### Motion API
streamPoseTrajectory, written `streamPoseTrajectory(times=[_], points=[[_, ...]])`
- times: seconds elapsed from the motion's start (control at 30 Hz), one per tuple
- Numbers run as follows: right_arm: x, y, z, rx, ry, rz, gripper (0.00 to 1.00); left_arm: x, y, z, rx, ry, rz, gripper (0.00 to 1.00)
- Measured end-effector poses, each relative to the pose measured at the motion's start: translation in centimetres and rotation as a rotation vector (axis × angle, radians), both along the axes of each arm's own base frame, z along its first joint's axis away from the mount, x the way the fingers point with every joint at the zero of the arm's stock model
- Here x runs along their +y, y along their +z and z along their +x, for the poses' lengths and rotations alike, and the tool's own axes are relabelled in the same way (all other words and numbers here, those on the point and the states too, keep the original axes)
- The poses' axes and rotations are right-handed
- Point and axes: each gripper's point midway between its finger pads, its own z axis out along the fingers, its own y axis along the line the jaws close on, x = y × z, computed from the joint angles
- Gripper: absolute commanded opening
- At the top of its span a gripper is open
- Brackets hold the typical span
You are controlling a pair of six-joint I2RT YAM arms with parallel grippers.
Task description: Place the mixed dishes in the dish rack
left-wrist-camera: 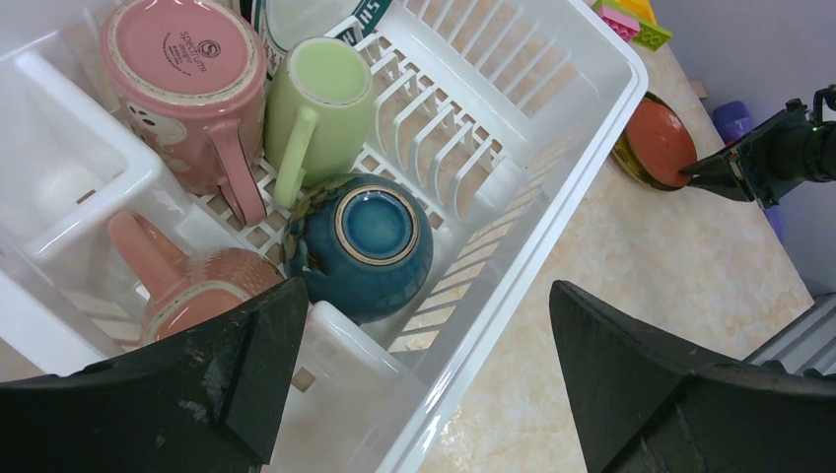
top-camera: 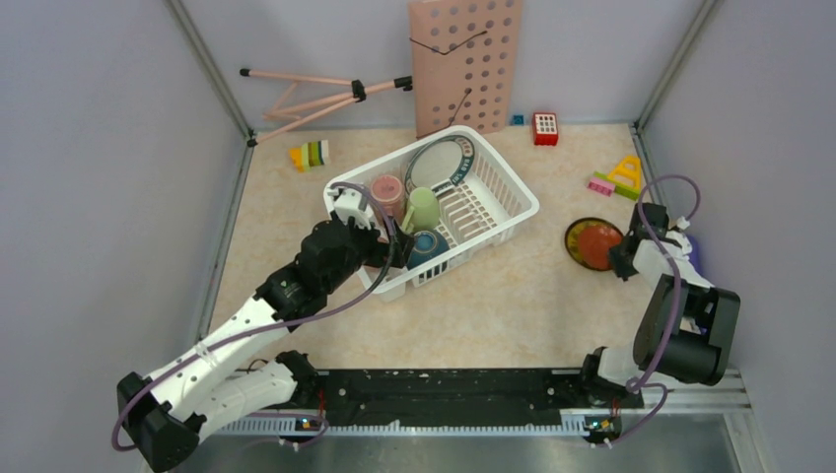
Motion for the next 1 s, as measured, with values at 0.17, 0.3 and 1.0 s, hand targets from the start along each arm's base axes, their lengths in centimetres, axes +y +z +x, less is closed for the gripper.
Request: streamPoseTrajectory(times=[0.17, 0.3, 1.0], points=[[0.3, 0.1, -0.4, 0.007, 0.031, 0.0, 0.0, 0.0, -0.1, 0.0, 0.001, 0.001, -0.002, 0.98], [1.5, 0.1, -1.2, -0.001, 0.068, 0.036, 0.0, 0.0, -0.1, 0.0, 0.001, 0.002, -0.007, 0.98], [11.7, 5.7, -4.8, -0.015, 0.521, 0.168, 0.0, -4.0, -0.2, -0.8, 0.011, -0.186, -0.076, 0.97]])
